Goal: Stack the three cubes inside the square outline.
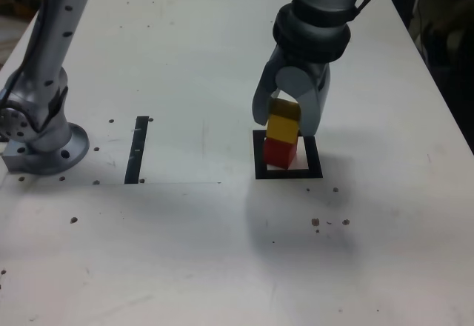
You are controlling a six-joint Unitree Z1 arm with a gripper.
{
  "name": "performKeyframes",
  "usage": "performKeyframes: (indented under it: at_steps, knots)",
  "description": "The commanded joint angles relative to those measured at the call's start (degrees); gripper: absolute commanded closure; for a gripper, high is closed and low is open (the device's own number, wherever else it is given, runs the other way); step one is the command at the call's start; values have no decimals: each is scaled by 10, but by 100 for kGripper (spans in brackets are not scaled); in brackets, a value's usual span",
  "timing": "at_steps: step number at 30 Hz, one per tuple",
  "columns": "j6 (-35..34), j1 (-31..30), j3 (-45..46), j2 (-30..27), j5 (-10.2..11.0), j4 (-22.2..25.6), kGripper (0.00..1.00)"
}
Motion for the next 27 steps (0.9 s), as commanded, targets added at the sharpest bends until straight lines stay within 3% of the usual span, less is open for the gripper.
performKeyframes:
  at_steps: [1,17,27]
  knots:
    - [-1,1,3,-8,-1,1,89]
    - [0,4,35,-15,-15,-29,89]
    - [0,8,44,-13,-9,-37,80]
